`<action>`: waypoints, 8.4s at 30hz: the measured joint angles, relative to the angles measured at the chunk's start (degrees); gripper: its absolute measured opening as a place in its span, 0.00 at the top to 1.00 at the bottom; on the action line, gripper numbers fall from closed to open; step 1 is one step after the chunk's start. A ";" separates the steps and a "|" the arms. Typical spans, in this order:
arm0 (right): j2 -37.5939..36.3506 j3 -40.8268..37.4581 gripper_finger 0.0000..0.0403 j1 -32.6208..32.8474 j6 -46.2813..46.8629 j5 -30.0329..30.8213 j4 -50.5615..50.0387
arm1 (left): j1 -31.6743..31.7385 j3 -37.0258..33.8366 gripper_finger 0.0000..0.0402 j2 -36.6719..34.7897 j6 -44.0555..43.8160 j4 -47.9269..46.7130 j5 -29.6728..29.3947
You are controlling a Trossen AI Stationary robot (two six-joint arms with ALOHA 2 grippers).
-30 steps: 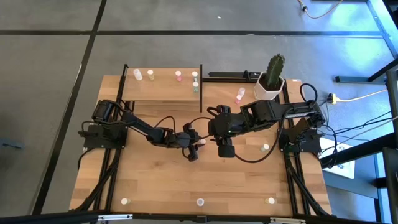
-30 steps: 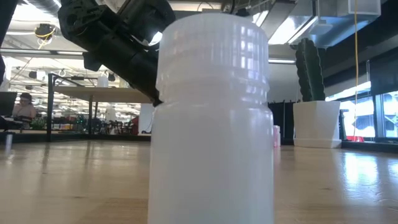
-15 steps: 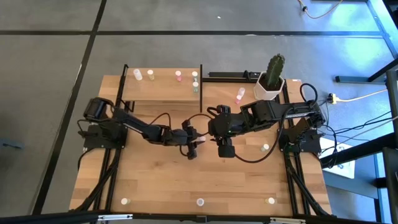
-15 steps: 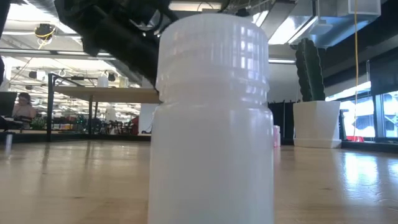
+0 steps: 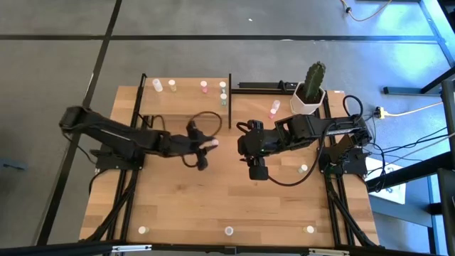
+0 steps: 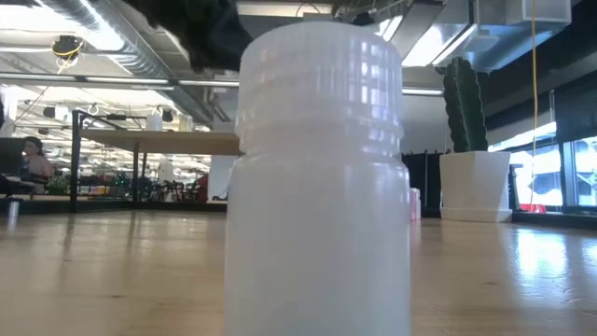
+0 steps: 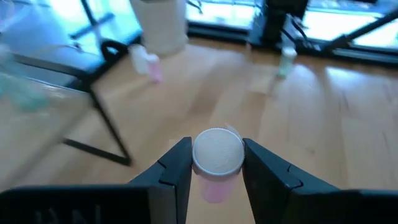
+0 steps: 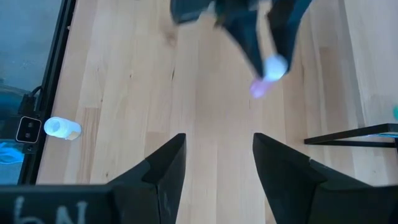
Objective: Pick and place medicine bottles onto shelf by color
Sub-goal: Put the bottom pink pill bottle on the shelf and align it with the other pink pill bottle, then put the left yellow pill bottle on the shelf and align it with the other yellow pill bottle
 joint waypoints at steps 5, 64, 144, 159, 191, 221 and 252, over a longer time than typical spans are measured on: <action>0.00 0.00 0.53 0.00 0.02 0.00 0.26 | 0.09 0.75 0.72 -6.71 0.01 -4.74 -4.22; 0.00 -0.02 0.53 -1.05 9.31 26.43 8.68 | 31.72 12.20 0.72 3.19 6.06 -15.53 4.67; 0.00 -0.02 0.53 -1.03 9.25 26.41 8.70 | 33.01 12.13 0.53 5.62 1.75 -15.99 0.18; 0.00 -0.02 0.53 -1.04 9.27 26.40 8.74 | 32.64 12.15 0.51 3.24 3.46 -15.34 -0.62; 0.00 -0.02 0.53 -1.03 9.27 26.40 9.14 | 0.38 12.20 0.32 -13.64 -18.78 -49.80 1.44; 0.00 -0.02 0.53 -1.05 9.26 26.40 9.20 | -44.50 12.17 0.25 -8.52 -44.22 -55.92 26.76; 0.00 -0.02 0.53 -1.05 4.44 14.45 11.74 | -62.26 12.17 0.25 12.16 -64.47 -42.15 19.46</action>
